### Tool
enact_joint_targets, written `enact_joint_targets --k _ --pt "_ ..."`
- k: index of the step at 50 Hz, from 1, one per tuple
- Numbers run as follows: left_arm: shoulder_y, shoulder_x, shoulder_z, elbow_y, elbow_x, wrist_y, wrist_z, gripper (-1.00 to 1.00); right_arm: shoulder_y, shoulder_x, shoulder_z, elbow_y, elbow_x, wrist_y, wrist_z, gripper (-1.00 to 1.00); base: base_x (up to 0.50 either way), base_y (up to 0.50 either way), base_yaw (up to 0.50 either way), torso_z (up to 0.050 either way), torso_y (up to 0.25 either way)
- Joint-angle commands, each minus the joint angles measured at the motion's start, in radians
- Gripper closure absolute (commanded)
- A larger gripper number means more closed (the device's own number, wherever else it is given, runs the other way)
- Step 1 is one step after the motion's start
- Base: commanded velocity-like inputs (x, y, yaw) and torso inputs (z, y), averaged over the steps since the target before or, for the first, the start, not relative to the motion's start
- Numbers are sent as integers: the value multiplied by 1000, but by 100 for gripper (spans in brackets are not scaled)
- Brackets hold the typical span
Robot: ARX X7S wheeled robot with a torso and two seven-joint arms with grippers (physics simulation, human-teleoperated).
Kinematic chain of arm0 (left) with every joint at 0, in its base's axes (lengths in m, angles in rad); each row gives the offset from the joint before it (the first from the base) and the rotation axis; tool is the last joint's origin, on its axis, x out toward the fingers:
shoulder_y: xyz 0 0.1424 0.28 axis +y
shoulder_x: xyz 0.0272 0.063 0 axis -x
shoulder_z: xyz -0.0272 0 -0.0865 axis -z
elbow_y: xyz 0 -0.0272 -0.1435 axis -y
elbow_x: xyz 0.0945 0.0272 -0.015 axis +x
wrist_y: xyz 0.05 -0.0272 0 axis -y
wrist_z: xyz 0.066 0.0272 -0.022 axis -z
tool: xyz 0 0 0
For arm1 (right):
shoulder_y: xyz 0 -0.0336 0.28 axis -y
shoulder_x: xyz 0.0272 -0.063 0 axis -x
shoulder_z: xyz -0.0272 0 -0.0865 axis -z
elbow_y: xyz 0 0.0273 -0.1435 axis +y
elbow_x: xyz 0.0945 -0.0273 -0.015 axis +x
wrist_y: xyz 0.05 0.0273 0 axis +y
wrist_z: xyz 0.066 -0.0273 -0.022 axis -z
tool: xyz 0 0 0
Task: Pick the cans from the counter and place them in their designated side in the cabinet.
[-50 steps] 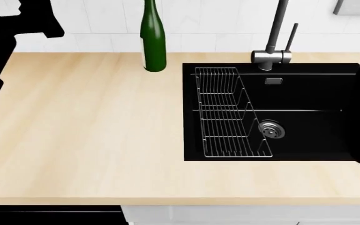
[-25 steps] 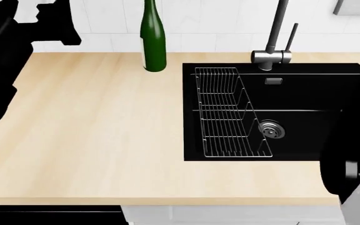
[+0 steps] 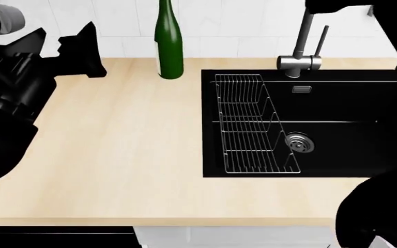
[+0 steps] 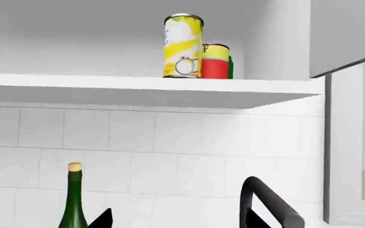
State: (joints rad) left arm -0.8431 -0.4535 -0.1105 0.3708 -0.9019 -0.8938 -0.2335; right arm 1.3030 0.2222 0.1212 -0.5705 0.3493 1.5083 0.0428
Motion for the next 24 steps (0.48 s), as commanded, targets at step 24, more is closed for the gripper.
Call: enact_joint_targets --k 24 --pt "47 10 -8 13 -16 14 -21 -100 -190 77 94 -64 311 -47 263 -100 0 0 0 0 0"
